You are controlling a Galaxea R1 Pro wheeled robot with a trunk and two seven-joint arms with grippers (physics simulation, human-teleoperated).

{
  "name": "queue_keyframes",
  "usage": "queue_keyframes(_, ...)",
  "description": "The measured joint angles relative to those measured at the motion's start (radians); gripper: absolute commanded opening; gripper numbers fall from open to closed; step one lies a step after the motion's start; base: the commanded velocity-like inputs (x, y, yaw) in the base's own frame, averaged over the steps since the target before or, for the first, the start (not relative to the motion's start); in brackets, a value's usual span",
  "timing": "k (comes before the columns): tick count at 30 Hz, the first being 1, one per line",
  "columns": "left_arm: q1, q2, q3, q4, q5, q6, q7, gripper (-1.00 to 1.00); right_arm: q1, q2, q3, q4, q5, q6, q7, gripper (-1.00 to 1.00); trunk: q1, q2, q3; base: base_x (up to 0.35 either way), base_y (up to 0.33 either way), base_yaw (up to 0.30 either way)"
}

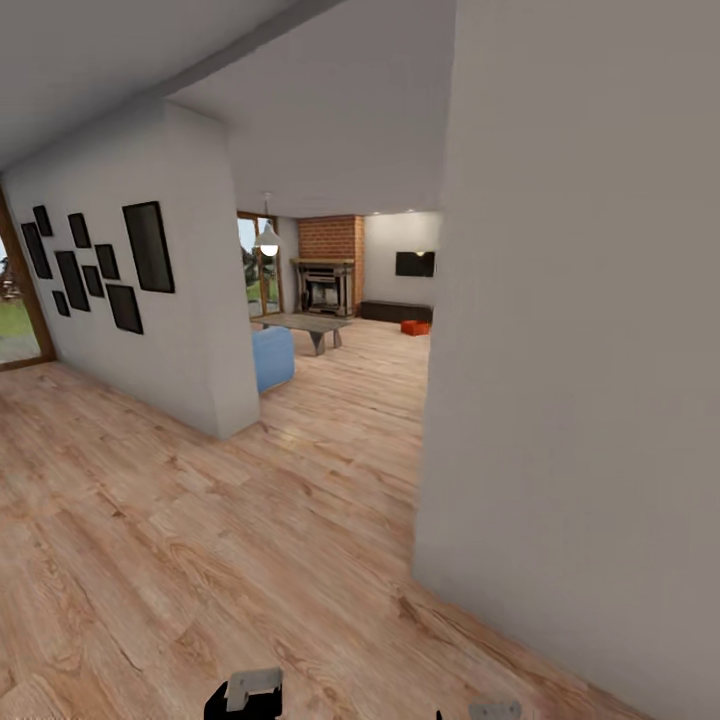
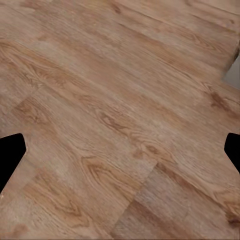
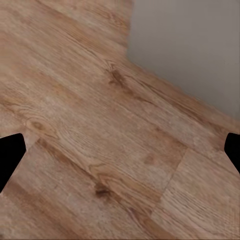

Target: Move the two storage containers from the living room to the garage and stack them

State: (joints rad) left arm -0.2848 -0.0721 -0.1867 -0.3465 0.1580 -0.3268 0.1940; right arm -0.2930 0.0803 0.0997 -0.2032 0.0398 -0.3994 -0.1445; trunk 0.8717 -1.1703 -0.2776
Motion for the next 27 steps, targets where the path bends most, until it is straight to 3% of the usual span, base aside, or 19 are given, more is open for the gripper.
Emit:
queue_keyframes(7, 0.000, 0.001, -0.001, 0.000, -0.001, -0.001, -0.001, 1.00, -0.001, 0.001, 0.000, 0.000, 0.001, 0.000, 0.000, 1.00, -0.001, 0.001, -0.003, 0.295, 0.170, 0.276)
queue_keyframes(27, 0.000, 0.000, -0.004, 0.000, -0.008, -0.001, -0.001, 1.00, 0.000, 0.001, 0.001, 0.000, 0.003, 0.000, 0.000, 1.00, -0.001, 0.001, -0.010, 0.337, 0.009, 0.277)
